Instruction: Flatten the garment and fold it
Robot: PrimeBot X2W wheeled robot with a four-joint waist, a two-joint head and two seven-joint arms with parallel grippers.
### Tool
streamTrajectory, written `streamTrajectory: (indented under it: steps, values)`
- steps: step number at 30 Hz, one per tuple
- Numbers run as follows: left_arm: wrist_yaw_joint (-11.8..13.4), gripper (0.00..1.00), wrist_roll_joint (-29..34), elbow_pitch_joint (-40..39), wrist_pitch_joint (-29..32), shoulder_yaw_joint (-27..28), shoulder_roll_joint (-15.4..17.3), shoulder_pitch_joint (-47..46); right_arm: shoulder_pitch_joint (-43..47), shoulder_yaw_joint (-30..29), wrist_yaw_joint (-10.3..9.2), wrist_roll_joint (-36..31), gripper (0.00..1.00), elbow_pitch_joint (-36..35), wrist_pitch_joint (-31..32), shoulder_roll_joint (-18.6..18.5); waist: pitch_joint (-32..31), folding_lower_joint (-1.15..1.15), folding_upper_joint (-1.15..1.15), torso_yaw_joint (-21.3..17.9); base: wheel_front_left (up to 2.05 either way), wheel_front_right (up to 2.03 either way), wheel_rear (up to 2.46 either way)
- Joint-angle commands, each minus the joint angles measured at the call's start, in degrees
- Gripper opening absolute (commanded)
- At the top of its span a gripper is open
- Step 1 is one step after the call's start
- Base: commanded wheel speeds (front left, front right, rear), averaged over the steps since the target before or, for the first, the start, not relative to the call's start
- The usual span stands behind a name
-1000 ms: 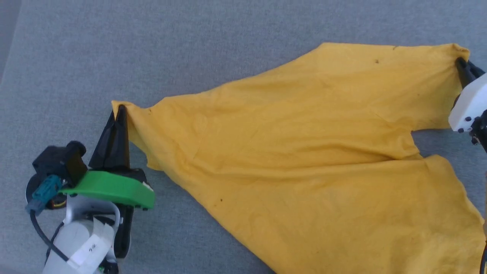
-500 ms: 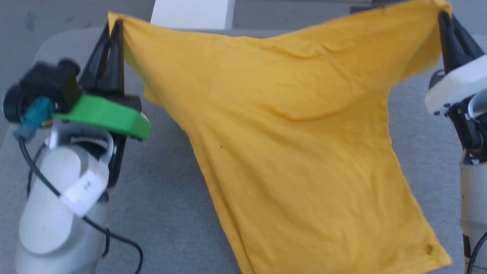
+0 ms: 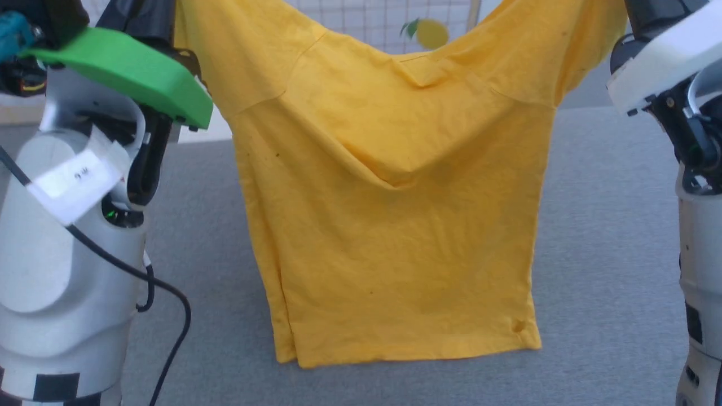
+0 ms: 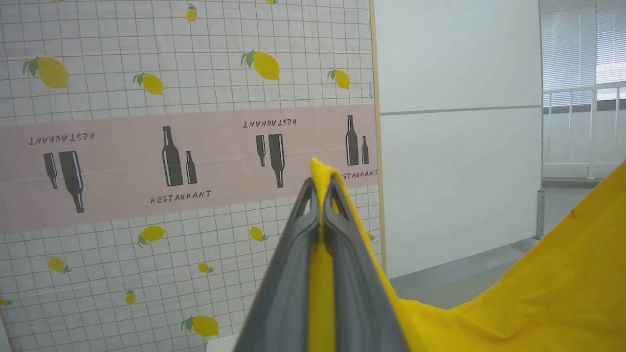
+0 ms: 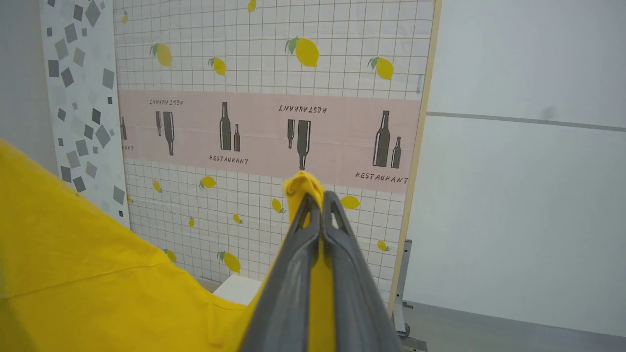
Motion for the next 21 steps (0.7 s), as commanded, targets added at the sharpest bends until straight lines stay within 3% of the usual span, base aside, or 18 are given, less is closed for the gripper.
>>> streamTrajectory:
  steps: [1,13,21]
  values:
    - [-0.31,0.0,-0.77,-0.16,1.06,-0.05,-0.13,-1.62,-1.29,0.46,-0.08,0.77,0.0,-0.46,0.95,-0.21,-3.15,0.0,0.0,-3.02,0.0,0.0,0.0]
    - [0.04,0.0,-3.78,0.88,10.21,-0.42,0.42,-9.09,-8.27,3.36,-0.08,3.28,0.0,0.11,10.0,0.56,0.96,0.0,0.0,-4.46,0.0,0.0,0.0]
    - [-0.2,0.0,-0.65,11.89,10.71,-2.64,-0.74,-24.0,-21.97,2.42,-0.08,-2.65,0.0,11.97,7.75,2.22,11.83,0.0,0.0,-5.1,0.0,0.0,0.0]
